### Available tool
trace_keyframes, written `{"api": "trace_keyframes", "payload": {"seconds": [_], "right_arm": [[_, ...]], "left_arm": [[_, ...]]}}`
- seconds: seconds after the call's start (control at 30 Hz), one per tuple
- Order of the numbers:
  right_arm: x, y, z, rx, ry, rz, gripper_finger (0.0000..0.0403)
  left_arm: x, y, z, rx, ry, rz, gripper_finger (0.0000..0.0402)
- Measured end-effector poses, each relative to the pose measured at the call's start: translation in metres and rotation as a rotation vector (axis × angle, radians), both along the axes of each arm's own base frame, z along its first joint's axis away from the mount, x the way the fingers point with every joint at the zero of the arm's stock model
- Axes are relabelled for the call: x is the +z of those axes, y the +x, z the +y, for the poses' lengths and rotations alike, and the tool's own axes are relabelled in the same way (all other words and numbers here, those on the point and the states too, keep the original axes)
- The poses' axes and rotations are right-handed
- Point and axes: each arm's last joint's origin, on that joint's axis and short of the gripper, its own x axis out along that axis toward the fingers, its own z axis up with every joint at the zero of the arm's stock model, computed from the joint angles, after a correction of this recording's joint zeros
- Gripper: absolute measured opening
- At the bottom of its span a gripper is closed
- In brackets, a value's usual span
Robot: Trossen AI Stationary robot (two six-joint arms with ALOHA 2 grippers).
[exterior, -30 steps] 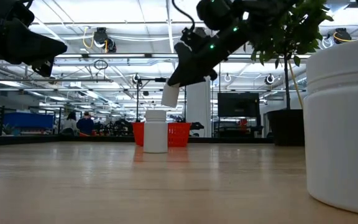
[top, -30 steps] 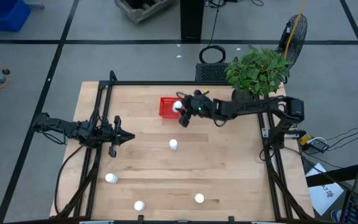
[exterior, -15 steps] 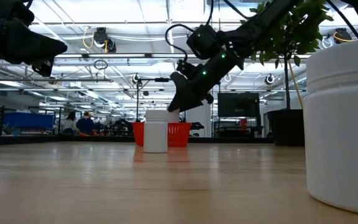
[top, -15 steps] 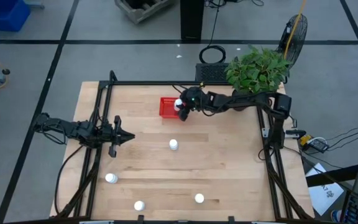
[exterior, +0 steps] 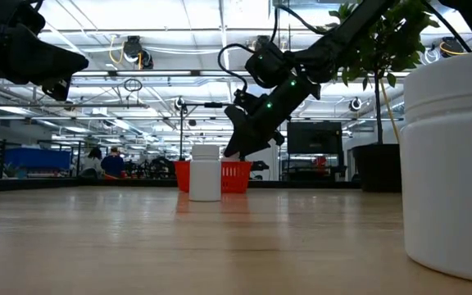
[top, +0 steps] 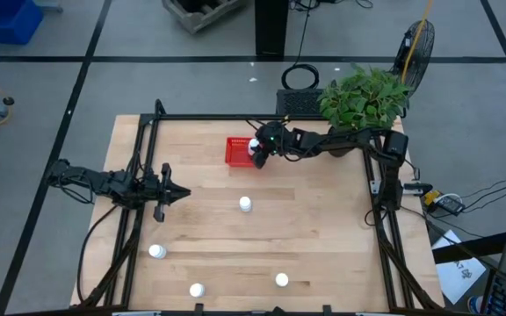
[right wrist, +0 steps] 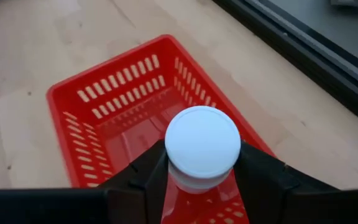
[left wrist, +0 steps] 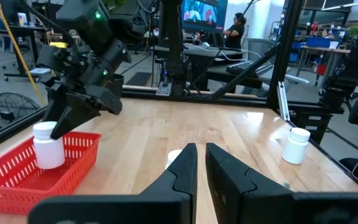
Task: Pick and place pill bottles into a basket
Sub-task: Put the white pill bottle into the orange basket
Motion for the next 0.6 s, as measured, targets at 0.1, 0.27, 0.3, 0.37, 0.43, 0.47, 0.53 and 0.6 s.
{"api": "trace_keyframes", "payload": {"seconds": [0.1,0.27,0.3,0.37,0.43,0.47,0.53,0.6], "right_arm": [[-0.0012,-0.0016,-0.0014,-0.006,0.005,0.015,0.0155],[-0.0010,-0.0022,-0.0033,-0.003,0.020,0.005,0.0154],[-0.0010,-0.0026,-0.0043,0.001,0.032,0.000,0.0156],[-0.0015,-0.0032,-0.0047,0.006,0.056,-0.004,0.0157],[-0.0019,-0.0036,-0.0049,-0.006,0.050,0.004,0.0157],[-0.0018,-0.0036,-0.0050,-0.014,0.042,0.006,0.0157],[-0.0013,-0.0032,-0.0051,-0.013,0.042,-0.001,0.0156],[-0.0011,-0.0030,-0.0051,-0.011,0.048,-0.007,0.0155]], "left_arm": [[0.0000,0.0000,0.0000,0.000,0.000,0.000,0.0035],[0.0000,0.0000,0.0000,0.000,0.000,0.000,0.0035],[0.0000,0.0000,0.0000,0.000,0.000,0.000,0.0035],[0.0000,0.0000,0.0000,0.000,0.000,0.000,0.0035],[0.0000,0.0000,0.0000,0.000,0.000,0.000,0.0035],[0.0000,0.0000,0.0000,0.000,0.000,0.000,0.0035],[0.0000,0.0000,0.0000,0.000,0.000,0.000,0.0035],[0.0000,0.0000,0.0000,0.000,0.000,0.000,0.0035]]}}
